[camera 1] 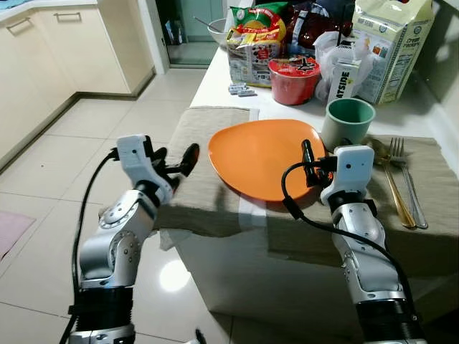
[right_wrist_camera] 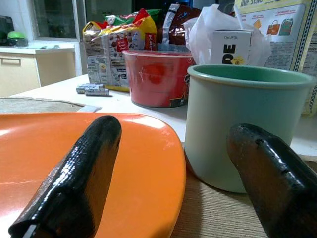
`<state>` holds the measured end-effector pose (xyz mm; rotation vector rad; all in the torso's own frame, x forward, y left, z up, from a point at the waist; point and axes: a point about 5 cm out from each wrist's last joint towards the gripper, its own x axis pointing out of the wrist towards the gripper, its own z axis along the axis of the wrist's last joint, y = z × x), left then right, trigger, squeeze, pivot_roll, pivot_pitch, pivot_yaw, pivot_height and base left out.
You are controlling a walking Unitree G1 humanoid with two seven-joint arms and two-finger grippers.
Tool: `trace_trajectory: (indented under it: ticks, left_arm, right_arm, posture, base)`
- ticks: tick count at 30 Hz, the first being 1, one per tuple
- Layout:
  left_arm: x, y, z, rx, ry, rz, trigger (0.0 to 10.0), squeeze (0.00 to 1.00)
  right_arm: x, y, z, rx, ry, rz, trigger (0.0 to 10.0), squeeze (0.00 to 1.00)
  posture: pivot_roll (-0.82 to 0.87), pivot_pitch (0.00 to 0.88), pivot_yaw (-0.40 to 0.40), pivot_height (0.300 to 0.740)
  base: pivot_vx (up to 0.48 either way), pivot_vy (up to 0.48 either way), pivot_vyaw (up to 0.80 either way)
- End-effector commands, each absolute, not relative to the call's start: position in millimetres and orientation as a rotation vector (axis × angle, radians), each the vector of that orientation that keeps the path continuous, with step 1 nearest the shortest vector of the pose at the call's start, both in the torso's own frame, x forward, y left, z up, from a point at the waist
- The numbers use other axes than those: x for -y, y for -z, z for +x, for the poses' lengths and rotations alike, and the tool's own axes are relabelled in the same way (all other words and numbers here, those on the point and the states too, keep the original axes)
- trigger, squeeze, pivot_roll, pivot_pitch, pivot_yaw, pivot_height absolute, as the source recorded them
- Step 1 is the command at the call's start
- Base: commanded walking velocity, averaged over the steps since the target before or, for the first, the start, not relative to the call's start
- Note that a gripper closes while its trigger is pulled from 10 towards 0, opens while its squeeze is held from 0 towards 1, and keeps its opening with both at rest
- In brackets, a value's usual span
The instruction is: Setting the table
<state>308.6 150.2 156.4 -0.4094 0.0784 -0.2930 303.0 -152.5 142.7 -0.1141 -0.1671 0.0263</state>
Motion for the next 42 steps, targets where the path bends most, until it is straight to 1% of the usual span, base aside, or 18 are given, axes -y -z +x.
trace_trajectory:
  ticks: [1, 4, 9, 10, 11, 17, 20, 26, 27, 28, 29, 30, 31, 32, 33, 37, 41, 42]
  left_arm:
    - [-150.3, -156.2, 311.6, -0.092, 0.307, -0.453, 10.0, 0.0]
    - [-136.4, -158.6, 316.7, -0.108, 0.346, -0.6, 10.0, 0.0]
    - [-130.3, -161.4, 318.0, -0.114, 0.367, -0.673, 10.0, 0.0]
    - [-126.5, -159.7, 317.5, -0.131, 0.373, -0.746, 10.0, 0.0]
    - [-123.9, -157.7, 316.8, -0.143, 0.377, -0.772, 10.0, 0.0]
    - [-112.8, -148.8, 313.0, -0.197, 0.381, -0.882, 10.0, 0.0]
    - [-109.1, -146.4, 312.4, -0.22, 0.393, -0.897, 10.0, 0.0]
    - [-111.1, -145.7, 312.3, -0.237, 0.392, -0.873, 10.0, 0.0]
    - [-113.0, -147.1, 312.0, -0.23, 0.392, -0.818, 10.0, 0.0]
    - [-119.9, -152.6, 312.5, -0.185, 0.368, -0.634, 10.0, 0.0]
    - [-119.9, -152.6, 312.5, -0.185, 0.368, -0.634, 10.0, 0.0]
    - [-125.7, -160.9, 314.4, -0.135, 0.337, -0.519, 10.0, 0.0]
    - [-125.7, -160.9, 314.4, -0.135, 0.337, -0.519, 10.0, 0.0]
    - [-128.2, -164.6, 315.6, -0.115, 0.326, -0.478, 10.0, 0.23]
    - [-130.8, -168.7, 316.6, -0.091, 0.314, -0.449, 10.0, 1.0]
    - [-130.5, -173.5, 317.1, -0.066, 0.322, -0.361, 10.0, 1.0]
    - [-128.5, -173.4, 316.4, -0.063, 0.327, -0.324, 10.0, 1.0]
    - [-127.6, -173.8, 316.0, -0.056, 0.332, -0.287, 10.0, 1.0]
  right_arm:
    - [148.3, -144.7, 302.9, 0.182, -0.036, -0.116, 10.0, 0.0]
    - [150.8, -140.7, 300.0, 0.18, -0.041, -0.134, 10.0, 0.0]
    - [152.8, -143.5, 300.3, 0.191, -0.035, -0.141, 10.0, 0.0]
    - [155.0, -147.5, 300.7, 0.203, -0.032, -0.15, 10.0, 0.0]
    - [156.5, -149.7, 300.7, 0.21, -0.031, -0.156, 10.0, 0.0]
    - [162.7, -156.4, 301.4, 0.232, -0.035, -0.189, 10.0, 0.0]
    - [162.4, -155.9, 301.9, 0.229, -0.038, -0.19, 10.0, 0.0]
    - [159.8, -157.8, 302.0, 0.237, -0.052, -0.2, 10.0, 0.0]
    - [160.3, -157.7, 302.2, 0.237, -0.052, -0.202, 10.0, 0.0]
    - [161.3, -156.3, 302.5, 0.23, -0.048, -0.199, 10.0, 0.0]
    - [161.3, -156.3, 302.5, 0.23, -0.048, -0.199, 10.0, 0.0]
    - [160.6, -155.6, 301.8, 0.229, -0.05, -0.199, 10.0, 0.0]
    - [160.6, -155.6, 301.8, 0.229, -0.05, -0.199, 10.0, 0.0]
    - [159.7, -155.5, 301.4, 0.229, -0.053, -0.199, 10.0, 0.0]
    - [158.8, -155.1, 301.0, 0.228, -0.056, -0.199, 10.0, 0.0]
    - [157.2, -152.3, 300.4, 0.221, -0.059, -0.195, 10.0, 0.0]
    - [154.7, -150.5, 299.1, 0.217, -0.064, -0.191, 10.0, 0.0]
    - [153.7, -149.9, 298.4, 0.214, -0.067, -0.189, 10.0, 0.0]
  posture:
    - [-0.19, 0.0, 0.119, 0.74]
    - [-0.2, 0.0, 0.116, 0.74]
    - [-0.2, 0.0, 0.115, 0.74]
    - [-0.2, 0.0, 0.114, 0.74]
    - [-0.21, 0.0, 0.113, 0.74]
    - [-0.22, 0.002, 0.104, 0.74]
    - [-0.22, 0.0, 0.1, 0.74]
    - [-0.22, 0.0, 0.1, 0.74]
    - [-0.21, 0.001, 0.098, 0.74]
    - [-0.21, 0.002, 0.098, 0.74]
    - [-0.21, 0.002, 0.098, 0.74]
    - [-0.21, 0.001, 0.097, 0.74]
    - [-0.21, 0.001, 0.097, 0.74]
    - [-0.2, 0.0, 0.098, 0.74]
    - [-0.2, 0.001, 0.099, 0.74]
    - [-0.2, 0.002, 0.1, 0.74]
    - [-0.2, 0.002, 0.101, 0.74]
    - [-0.2, 0.002, 0.101, 0.74]
  base:
    - [0.0, 0.0, 0.0]
    - [0.0, 0.0, 0.0]
    - [0.0, 0.0, 0.0]
    - [0.0, 0.0, 0.0]
    - [0.0, 0.0, 0.0]
    - [0.0, 0.0, 0.0]
    - [0.0, 0.0, 0.0]
    - [0.0, 0.0, 0.0]
    - [0.0, 0.0, 0.0]
    - [0.0, 0.0, 0.0]
    - [0.0, 0.0, 0.0]
    - [0.0, 0.0, 0.0]
    - [0.0, 0.0, 0.0]
    - [0.0, 0.0, 0.0]
    - [0.0, 0.0, 0.0]
    - [0.0, 0.0, 0.0]
    - [0.0, 0.0, 0.0]
    - [0.0, 0.0, 0.0]
